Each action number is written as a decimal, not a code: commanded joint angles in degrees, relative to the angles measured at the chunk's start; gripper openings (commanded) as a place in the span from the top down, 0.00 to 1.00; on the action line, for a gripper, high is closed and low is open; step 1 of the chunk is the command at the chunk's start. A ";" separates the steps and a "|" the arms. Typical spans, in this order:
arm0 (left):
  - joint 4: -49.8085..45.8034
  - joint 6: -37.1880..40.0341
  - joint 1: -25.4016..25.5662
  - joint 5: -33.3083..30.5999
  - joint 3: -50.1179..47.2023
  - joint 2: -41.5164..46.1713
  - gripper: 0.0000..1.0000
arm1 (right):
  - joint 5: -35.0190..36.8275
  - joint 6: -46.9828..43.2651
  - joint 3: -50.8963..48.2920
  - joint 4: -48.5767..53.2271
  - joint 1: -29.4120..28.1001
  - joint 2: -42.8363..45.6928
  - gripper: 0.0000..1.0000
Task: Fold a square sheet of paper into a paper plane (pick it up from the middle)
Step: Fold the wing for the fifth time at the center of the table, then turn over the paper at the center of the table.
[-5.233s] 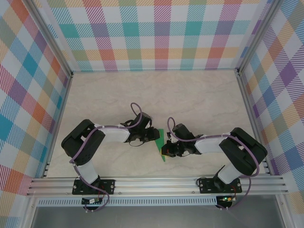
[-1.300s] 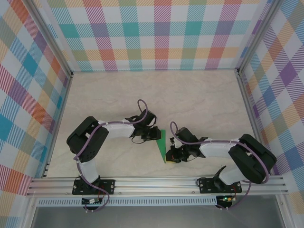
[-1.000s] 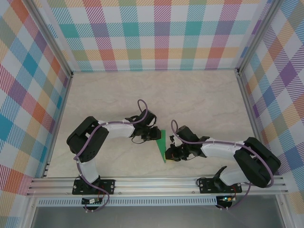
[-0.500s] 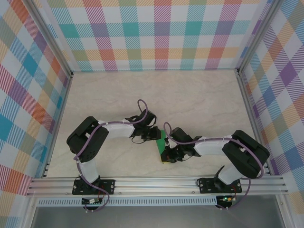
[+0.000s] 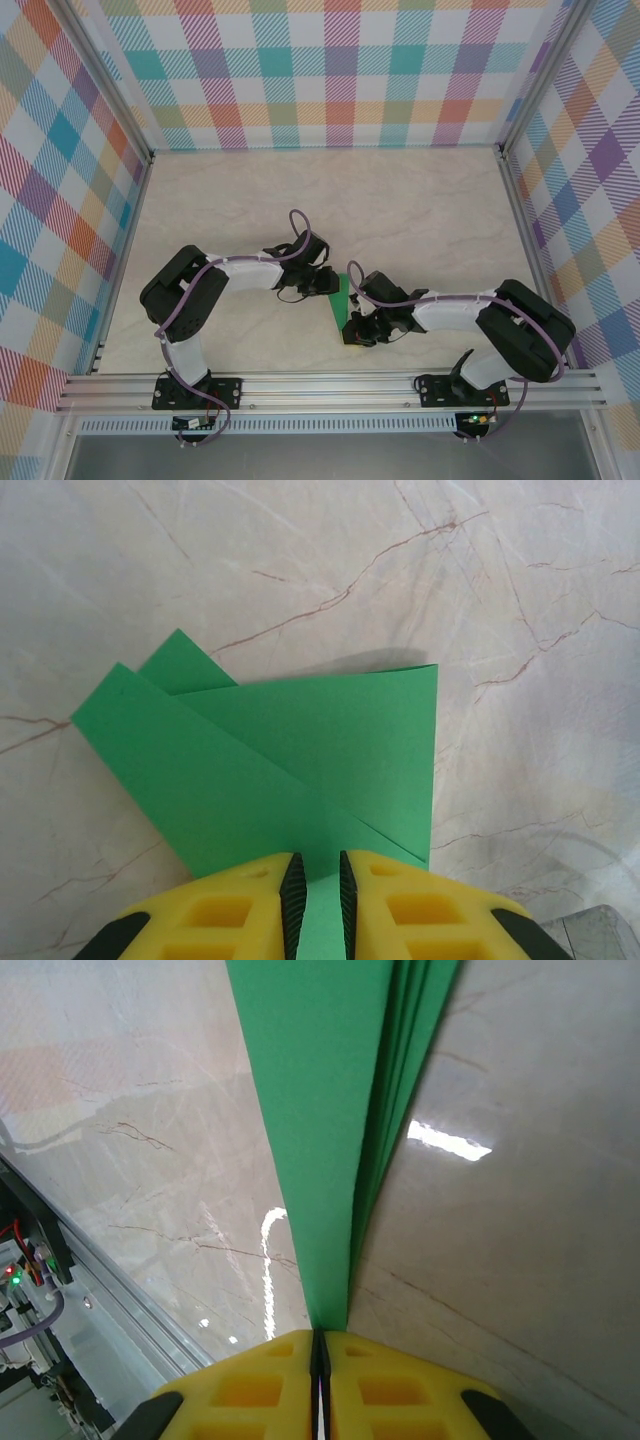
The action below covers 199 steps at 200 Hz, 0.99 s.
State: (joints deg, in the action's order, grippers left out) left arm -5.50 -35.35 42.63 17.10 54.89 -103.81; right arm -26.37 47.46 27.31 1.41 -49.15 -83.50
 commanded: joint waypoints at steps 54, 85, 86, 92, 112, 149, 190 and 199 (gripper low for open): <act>-2.94 -2.41 0.14 -4.06 -2.09 3.17 0.78 | 16.84 -1.41 2.15 18.20 -0.51 13.42 0.76; -4.43 -2.67 0.10 -5.15 -0.40 4.63 0.76 | 21.44 1.18 1.04 19.81 -0.43 16.78 0.66; -4.48 -2.69 0.14 -5.19 -0.35 4.65 0.76 | 21.45 1.25 0.97 19.66 -0.43 16.87 0.66; -4.76 -2.61 0.17 -5.11 -0.01 4.85 0.76 | 21.32 1.75 0.51 18.67 -0.41 17.02 0.65; -4.83 -2.49 0.15 -4.89 0.52 5.37 0.76 | 20.97 3.13 0.19 16.82 -0.43 15.81 0.64; -5.81 -2.53 0.17 -5.62 0.58 5.44 0.75 | 19.77 3.85 0.91 12.61 -0.43 15.05 0.65; -6.14 -2.36 0.16 -5.68 0.39 4.78 0.74 | 19.88 5.31 2.33 10.46 1.57 14.55 0.61; -6.36 -2.40 0.17 -5.68 0.48 4.76 0.73 | 17.43 6.35 1.54 5.99 2.25 14.42 0.62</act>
State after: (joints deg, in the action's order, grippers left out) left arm -9.89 -37.74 42.63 12.29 54.39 -100.01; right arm -5.15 51.72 28.36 15.44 -48.40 -68.58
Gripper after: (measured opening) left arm 0.256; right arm 0.389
